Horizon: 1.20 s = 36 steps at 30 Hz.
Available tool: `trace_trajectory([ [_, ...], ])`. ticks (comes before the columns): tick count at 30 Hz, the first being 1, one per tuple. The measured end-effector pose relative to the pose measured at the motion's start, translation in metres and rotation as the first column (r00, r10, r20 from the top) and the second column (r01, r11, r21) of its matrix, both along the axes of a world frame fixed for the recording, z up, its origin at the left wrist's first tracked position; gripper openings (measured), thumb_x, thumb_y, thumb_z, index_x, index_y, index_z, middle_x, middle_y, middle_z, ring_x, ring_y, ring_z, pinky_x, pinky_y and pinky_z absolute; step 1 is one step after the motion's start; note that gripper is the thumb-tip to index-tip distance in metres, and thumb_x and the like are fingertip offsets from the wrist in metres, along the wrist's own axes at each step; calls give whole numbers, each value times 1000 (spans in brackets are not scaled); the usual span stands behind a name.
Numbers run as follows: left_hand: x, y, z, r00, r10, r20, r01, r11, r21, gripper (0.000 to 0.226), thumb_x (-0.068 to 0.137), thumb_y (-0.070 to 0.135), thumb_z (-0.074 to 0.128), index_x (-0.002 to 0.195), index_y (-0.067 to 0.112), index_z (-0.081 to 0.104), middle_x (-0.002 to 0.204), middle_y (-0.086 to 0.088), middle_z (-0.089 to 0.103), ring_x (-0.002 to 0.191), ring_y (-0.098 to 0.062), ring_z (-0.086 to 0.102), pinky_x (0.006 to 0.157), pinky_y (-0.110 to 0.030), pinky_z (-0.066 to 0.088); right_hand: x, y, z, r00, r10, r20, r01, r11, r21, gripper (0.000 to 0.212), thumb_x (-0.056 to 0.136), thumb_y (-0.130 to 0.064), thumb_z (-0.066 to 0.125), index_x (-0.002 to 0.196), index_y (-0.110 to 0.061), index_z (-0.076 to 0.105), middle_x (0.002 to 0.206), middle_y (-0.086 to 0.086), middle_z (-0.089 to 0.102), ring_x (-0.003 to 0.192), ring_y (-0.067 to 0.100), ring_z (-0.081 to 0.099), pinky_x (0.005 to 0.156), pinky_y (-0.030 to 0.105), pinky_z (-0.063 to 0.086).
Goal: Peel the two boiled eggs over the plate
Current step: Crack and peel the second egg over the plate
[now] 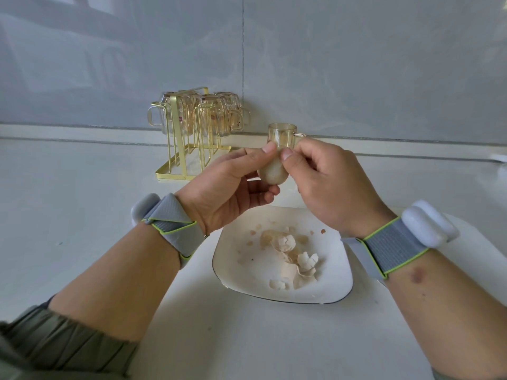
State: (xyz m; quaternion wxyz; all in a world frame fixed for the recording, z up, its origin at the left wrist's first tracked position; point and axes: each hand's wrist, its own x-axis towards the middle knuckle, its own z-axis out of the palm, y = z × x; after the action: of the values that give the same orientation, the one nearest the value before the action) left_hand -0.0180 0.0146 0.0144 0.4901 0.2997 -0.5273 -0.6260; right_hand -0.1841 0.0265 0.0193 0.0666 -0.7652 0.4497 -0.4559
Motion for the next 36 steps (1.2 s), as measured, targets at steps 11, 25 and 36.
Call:
trace_trajectory([
  [11, 0, 0, -2, 999, -31, 11, 31, 999, -35, 35, 81, 26, 67, 105, 1, 59, 90, -15, 61, 67, -25, 63, 63, -29, 55, 2, 1, 0, 998, -49, -41, 50, 998, 29, 36, 97, -26, 46, 63, -20, 37, 50, -4, 43, 52, 18, 41, 49, 34, 31],
  [25, 0, -2, -4, 995, 60, 74, -56, 997, -53, 33, 81, 24, 69, 102, 6, 52, 73, -8, 64, 59, -23, 59, 55, -27, 50, 2, 1, -1, 983, -86, -164, 84, 996, -19, 32, 91, -19, 47, 61, -21, 35, 51, -3, 40, 54, 22, 40, 51, 31, 30],
  [36, 2, -4, -3, 991, 96, 98, -96, 995, -3, 19, 93, 24, 53, 91, 8, 63, 70, -8, 63, 57, -20, 48, 59, -30, 42, 1, 1, -1, 983, -84, -161, 82, 996, -16, 30, 92, -20, 47, 63, -16, 39, 56, -2, 46, 59, 25, 45, 54, 39, 41],
])
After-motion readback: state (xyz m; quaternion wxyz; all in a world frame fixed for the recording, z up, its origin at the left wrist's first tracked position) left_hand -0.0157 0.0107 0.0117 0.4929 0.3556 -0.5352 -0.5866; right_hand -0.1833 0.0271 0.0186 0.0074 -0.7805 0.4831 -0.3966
